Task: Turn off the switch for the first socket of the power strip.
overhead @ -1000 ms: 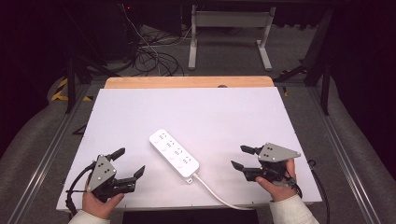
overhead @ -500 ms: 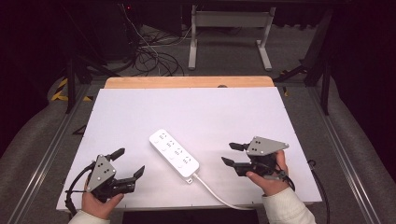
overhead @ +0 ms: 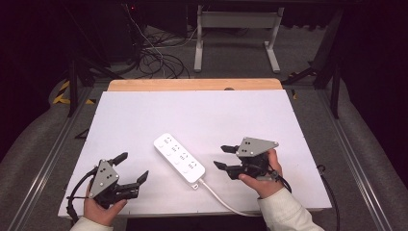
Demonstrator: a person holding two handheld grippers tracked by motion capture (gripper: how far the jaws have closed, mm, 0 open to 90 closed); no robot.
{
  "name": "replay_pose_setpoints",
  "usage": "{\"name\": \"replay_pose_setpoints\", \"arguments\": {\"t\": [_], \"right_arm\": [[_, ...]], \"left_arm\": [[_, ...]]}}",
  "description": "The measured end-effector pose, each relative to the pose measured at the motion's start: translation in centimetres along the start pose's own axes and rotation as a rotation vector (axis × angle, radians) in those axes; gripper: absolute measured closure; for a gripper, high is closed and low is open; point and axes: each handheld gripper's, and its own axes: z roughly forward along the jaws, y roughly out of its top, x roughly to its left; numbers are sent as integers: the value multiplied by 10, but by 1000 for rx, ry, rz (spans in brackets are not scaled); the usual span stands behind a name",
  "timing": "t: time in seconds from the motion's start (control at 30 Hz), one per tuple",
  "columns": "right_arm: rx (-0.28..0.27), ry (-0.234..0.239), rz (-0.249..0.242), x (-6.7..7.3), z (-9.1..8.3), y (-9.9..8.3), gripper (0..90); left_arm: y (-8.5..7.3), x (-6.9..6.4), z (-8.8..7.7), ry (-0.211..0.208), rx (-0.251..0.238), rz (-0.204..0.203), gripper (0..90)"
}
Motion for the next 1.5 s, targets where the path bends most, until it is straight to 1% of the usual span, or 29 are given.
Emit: {"name": "replay_pose_setpoints", "arguments": {"t": [0.03,0.13,0.17,0.2,0.3,0.33,0.5,0.67,0.77,0.8,0.83,0.87,0.9,0.93,0.97,1.0,1.07,1.1,1.13,1.17,1.23,1.27,1.3,1.37,1.43,1.47,1.5], "right_arm": [[1,2,-2,1,2,1,452],[6,16,-13,3,7,6,452],[6,16,-13,3,7,6,452],[10,28,-19,4,10,9,461],[17,37,-26,5,13,11,461],[18,46,-30,6,16,13,462],[23,56,-35,7,21,17,465],[40,80,-52,10,30,20,468],[43,87,-46,10,31,21,490],[46,91,-46,10,31,22,505],[53,111,-37,9,32,22,551],[53,111,-37,9,32,22,551],[68,135,-22,8,33,23,609],[71,146,-14,8,33,23,640],[71,146,-14,8,33,23,640],[74,154,-9,7,32,23,677],[80,160,1,6,32,24,779],[89,132,34,6,32,26,895],[89,132,34,6,32,26,895],[91,129,44,5,32,26,899],[94,155,49,5,32,29,900],[111,156,37,6,34,31,900],[111,156,37,6,34,31,900],[134,166,39,6,36,34,900],[162,171,36,6,39,36,900],[185,177,36,6,44,38,900],[185,177,36,6,44,38,900]], "left_arm": [[0,-1,0,-3,-1,-9,150],[0,-1,0,-3,0,-6,150],[0,0,0,0,1,4,150],[0,0,0,0,2,5,150],[0,0,0,-3,4,3,150],[0,0,0,-2,4,6,150],[0,0,0,-2,5,5,150],[0,0,0,0,4,8,150],[0,0,0,0,5,7,150],[0,0,0,1,4,7,150],[0,0,0,0,4,6,150],[0,0,0,0,5,8,150],[0,0,0,2,3,10,150],[0,0,0,2,2,10,150],[0,0,0,3,1,9,150],[0,0,0,4,2,10,150],[0,0,0,5,2,11,150],[0,0,0,6,3,12,150],[0,0,0,5,3,10,150],[0,0,0,6,2,11,150],[0,0,0,4,0,2,150],[0,0,0,4,-1,1,150],[0,0,0,3,0,-3,150],[0,0,0,2,0,-4,150],[0,1,0,5,-1,5,150],[0,1,0,5,-1,5,150],[0,1,0,5,1,4,150]]}}
